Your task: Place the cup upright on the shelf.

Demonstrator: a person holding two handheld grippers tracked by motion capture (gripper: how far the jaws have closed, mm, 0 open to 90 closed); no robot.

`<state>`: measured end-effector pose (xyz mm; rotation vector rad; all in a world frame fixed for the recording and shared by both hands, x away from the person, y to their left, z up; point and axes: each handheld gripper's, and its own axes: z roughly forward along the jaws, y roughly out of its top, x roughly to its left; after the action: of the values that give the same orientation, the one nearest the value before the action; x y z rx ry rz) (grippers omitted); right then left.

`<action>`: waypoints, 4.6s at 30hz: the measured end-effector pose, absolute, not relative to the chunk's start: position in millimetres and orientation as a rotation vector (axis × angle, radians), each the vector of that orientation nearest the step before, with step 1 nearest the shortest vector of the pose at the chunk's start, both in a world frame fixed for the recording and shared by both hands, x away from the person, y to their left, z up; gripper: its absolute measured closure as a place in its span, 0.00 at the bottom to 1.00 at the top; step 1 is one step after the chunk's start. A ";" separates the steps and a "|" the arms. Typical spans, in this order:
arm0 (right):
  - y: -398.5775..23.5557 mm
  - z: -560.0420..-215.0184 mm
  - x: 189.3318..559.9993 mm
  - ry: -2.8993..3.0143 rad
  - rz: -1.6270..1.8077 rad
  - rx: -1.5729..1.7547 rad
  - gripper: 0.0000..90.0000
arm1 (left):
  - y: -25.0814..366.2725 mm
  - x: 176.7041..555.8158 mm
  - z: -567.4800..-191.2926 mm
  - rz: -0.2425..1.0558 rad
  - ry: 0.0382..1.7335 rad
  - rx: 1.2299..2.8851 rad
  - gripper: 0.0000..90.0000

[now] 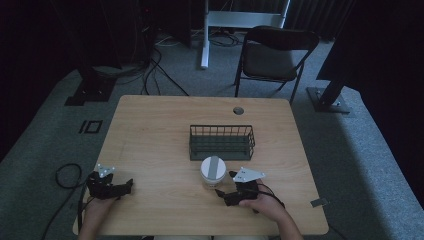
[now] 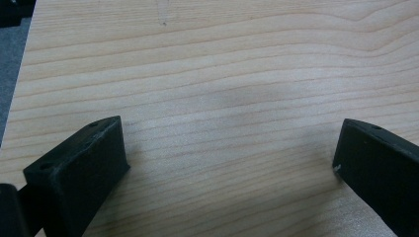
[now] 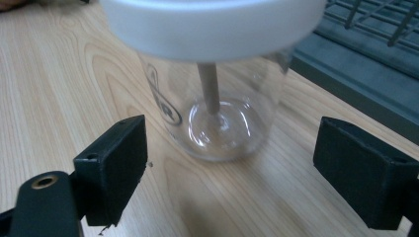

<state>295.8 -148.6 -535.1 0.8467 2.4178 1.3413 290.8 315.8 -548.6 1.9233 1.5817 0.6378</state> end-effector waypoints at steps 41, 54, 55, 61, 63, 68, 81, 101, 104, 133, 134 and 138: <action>-118.4 -539.8 310.8 2.348 1.449 0.827 0.15 | 315.8 290.8 -548.6 0.638 1.582 1.923 0.00; -108.1 -540.2 312.1 2.333 1.480 0.853 0.15 | 315.8 290.8 -548.6 0.638 1.582 1.923 0.00; -107.2 -540.2 312.3 2.330 1.485 0.855 0.15 | 315.8 290.8 -548.6 0.638 1.582 1.923 0.00; -103.7 -540.0 313.2 2.315 1.491 0.866 0.17 | 315.8 290.8 -548.6 0.638 1.582 1.923 0.00; -103.0 -540.1 312.4 2.308 1.488 0.860 0.18 | 315.8 290.8 -548.6 0.638 1.582 1.923 0.00; -102.3 -539.7 310.9 2.304 1.477 0.845 0.18 | 315.8 290.8 -548.6 0.638 1.582 1.923 0.00; -104.1 -522.0 311.3 2.289 1.545 0.827 0.19 | 315.8 290.8 -548.6 0.638 1.582 1.923 0.00; -107.2 -480.4 318.2 2.176 1.630 0.814 0.20 | 315.8 290.8 -548.6 0.638 1.582 1.923 0.00; -106.9 -471.6 321.5 2.155 1.641 0.826 0.20 | 315.8 290.8 -548.6 0.638 1.582 1.923 0.00; -115.7 -430.7 364.7 1.873 1.475 1.022 0.20 | 315.8 290.8 -548.6 0.638 1.582 1.923 0.00; -116.5 -429.8 367.0 1.856 1.459 1.033 0.20 | 315.8 290.8 -548.7 0.638 1.582 1.923 0.00; -120.6 -427.8 374.2 1.804 1.402 1.082 0.20 | 315.8 290.8 -548.7 0.637 1.582 1.923 0.00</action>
<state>374.2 -120.6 -427.8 1.0823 1.8036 1.4024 290.8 315.8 -548.7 1.9226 1.5821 0.6375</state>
